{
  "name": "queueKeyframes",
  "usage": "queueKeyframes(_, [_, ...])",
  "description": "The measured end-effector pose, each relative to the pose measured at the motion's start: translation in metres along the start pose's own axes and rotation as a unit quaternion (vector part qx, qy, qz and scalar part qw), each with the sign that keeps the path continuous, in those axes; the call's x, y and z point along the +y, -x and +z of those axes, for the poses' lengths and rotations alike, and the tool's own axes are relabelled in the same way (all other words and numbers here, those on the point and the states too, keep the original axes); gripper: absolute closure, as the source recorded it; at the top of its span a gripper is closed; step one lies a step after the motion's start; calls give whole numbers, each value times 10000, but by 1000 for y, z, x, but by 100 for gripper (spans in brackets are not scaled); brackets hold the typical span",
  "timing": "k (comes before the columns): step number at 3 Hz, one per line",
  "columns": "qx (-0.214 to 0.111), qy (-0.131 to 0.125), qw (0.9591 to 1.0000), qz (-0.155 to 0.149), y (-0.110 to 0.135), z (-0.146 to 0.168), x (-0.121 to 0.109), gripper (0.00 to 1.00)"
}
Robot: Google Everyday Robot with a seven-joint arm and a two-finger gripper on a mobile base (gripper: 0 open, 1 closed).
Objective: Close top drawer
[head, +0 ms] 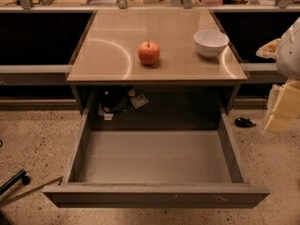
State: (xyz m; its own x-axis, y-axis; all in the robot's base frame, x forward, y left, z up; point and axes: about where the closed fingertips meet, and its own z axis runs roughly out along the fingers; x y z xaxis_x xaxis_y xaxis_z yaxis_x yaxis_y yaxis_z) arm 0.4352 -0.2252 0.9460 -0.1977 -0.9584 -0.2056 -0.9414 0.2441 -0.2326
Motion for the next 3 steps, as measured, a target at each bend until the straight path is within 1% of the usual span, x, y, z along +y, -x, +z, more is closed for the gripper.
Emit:
queueKeyframes(1, [-22,266,9996,0,-29,52,20,0])
queueKeyframes(2, [-111,685,9976,82,-46,102,54,0])
queueKeyframes(3, [-111,686,9975,82,-46,102,54,0])
